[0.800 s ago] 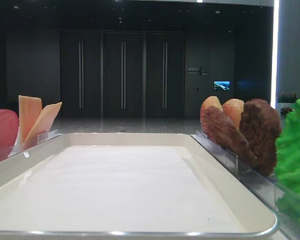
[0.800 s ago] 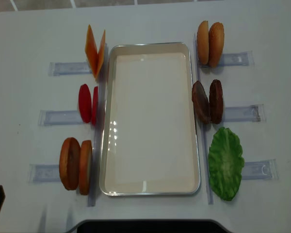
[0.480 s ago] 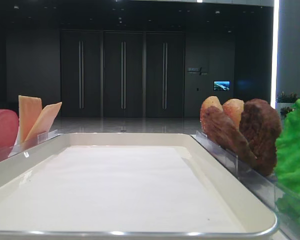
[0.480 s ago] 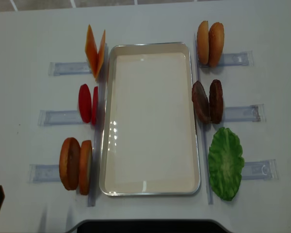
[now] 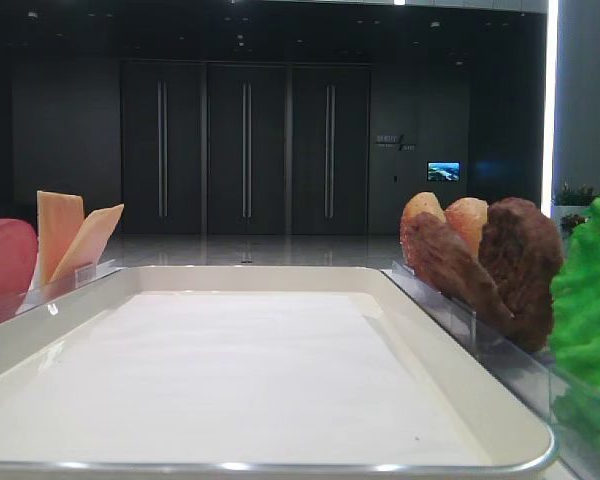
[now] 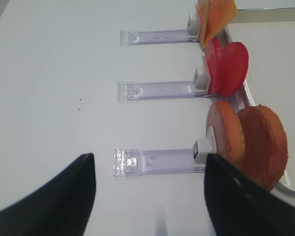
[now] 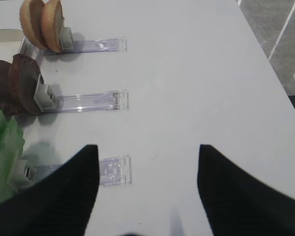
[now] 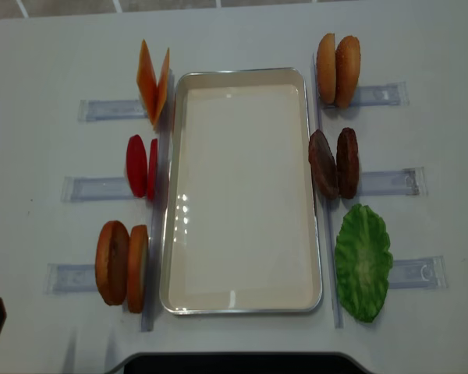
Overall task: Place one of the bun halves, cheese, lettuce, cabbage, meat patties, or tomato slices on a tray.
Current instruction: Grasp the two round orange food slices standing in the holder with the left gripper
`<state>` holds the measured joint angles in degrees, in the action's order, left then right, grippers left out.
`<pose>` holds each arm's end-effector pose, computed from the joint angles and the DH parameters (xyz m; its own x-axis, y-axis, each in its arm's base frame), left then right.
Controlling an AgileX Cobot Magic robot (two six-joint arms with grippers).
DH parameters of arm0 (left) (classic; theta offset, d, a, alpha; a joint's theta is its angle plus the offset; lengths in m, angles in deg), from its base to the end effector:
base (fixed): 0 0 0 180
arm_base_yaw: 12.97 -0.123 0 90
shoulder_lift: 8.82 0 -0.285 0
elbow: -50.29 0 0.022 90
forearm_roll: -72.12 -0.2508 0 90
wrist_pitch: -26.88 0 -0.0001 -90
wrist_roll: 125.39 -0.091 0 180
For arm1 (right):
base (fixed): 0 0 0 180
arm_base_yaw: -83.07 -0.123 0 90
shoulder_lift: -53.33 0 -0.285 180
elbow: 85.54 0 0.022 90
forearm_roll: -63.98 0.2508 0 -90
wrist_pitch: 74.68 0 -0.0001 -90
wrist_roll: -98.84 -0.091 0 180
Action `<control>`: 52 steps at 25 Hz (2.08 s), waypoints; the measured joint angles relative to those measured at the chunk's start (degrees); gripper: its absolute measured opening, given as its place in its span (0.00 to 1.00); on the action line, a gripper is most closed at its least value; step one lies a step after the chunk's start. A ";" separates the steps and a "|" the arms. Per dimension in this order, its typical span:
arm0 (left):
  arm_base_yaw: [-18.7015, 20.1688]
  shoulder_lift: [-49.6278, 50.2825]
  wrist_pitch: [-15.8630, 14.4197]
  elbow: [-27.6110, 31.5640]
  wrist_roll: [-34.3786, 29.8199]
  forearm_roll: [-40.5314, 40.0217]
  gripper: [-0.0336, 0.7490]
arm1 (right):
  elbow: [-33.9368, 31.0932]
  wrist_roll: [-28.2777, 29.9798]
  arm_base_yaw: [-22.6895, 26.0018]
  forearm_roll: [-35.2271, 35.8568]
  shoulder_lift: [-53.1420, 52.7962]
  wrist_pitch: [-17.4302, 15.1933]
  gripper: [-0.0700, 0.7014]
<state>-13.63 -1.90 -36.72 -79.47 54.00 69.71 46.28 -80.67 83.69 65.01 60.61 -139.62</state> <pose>-0.0061 0.0034 0.2653 -0.5122 0.0234 -0.8586 -0.0289 0.9986 0.0445 -0.0101 0.0016 0.2733 -0.5059 0.0045 -0.8626 -0.0037 1.0000 0.0074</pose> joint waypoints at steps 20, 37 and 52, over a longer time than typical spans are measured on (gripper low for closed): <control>0.00 47.81 0.68 -12.24 4.38 2.87 0.61 | 0.00 0.00 0.00 0.00 0.00 0.00 0.63; 21.36 67.36 6.16 -20.40 27.24 3.52 0.61 | 0.00 0.00 0.00 0.00 0.00 0.00 0.63; 33.09 77.46 9.13 -20.40 39.92 1.01 0.61 | 0.00 0.00 0.00 0.00 0.00 0.00 0.63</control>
<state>19.46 75.56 -27.59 -99.87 93.93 70.73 46.28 -80.67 83.69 65.01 60.61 -139.62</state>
